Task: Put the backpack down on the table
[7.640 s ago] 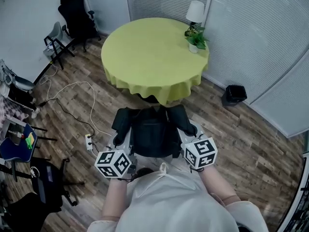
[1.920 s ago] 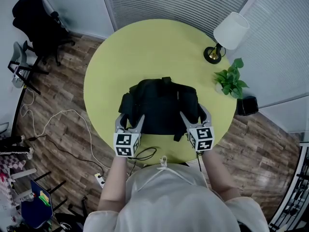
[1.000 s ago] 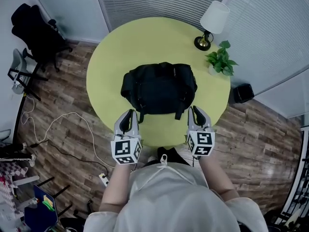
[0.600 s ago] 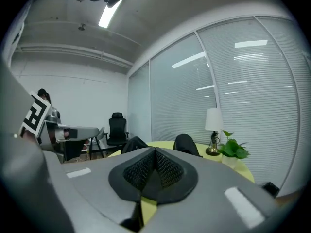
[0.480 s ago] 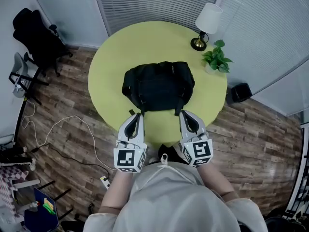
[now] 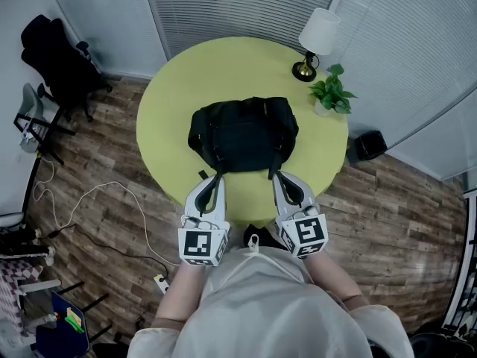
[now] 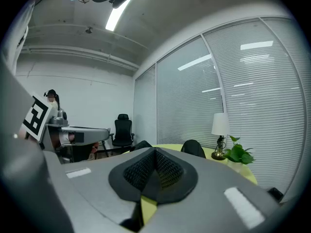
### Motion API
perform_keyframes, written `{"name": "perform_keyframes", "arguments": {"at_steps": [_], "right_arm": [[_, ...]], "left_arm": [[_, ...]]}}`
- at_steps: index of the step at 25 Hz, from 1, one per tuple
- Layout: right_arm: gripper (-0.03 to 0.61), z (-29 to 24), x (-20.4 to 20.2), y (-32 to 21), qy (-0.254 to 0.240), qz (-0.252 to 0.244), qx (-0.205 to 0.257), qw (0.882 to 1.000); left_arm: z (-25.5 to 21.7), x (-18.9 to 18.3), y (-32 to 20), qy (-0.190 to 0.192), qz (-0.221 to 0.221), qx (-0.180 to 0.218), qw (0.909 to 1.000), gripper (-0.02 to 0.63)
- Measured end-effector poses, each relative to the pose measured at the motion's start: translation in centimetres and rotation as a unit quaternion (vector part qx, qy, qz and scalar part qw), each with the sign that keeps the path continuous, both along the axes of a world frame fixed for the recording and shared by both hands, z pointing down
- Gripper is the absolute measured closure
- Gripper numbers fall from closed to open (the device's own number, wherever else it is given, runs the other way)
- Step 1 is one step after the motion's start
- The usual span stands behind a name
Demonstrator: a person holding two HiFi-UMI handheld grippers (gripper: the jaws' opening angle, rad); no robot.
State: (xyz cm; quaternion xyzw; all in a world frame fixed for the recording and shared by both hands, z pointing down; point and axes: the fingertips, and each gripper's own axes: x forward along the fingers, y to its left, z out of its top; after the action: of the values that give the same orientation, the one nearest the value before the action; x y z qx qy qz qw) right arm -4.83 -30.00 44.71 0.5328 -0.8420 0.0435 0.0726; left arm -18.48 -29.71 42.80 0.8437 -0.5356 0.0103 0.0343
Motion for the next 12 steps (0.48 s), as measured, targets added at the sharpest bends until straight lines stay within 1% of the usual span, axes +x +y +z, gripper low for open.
{"name": "perform_keyframes", "arguments": {"at_steps": [4, 7, 10, 12], "right_arm": [[0.581, -0.17, -0.47, -0.02, 0.003, -0.014, 0.001, 1.0], [0.581, -0.25, -0.5, -0.07, 0.006, -0.014, 0.001, 1.0], [0.58, -0.13, -0.37, -0.28, 0.006, -0.011, -0.002, 1.0], [0.58, -0.04, -0.41, -0.46, 0.006, -0.013, -0.003, 1.0]], "left_arm": [[0.23, 0.28, -0.17, 0.001, 0.009, -0.01, 0.9999, 0.606], [0.25, 0.4, -0.27, -0.001, 0.009, -0.01, 0.9999, 0.606], [0.6, 0.51, -0.45, -0.013, 0.008, -0.015, 0.9998, 0.607], [1.01, 0.74, -0.62, -0.03, 0.011, -0.018, 0.9993, 0.607]]}}
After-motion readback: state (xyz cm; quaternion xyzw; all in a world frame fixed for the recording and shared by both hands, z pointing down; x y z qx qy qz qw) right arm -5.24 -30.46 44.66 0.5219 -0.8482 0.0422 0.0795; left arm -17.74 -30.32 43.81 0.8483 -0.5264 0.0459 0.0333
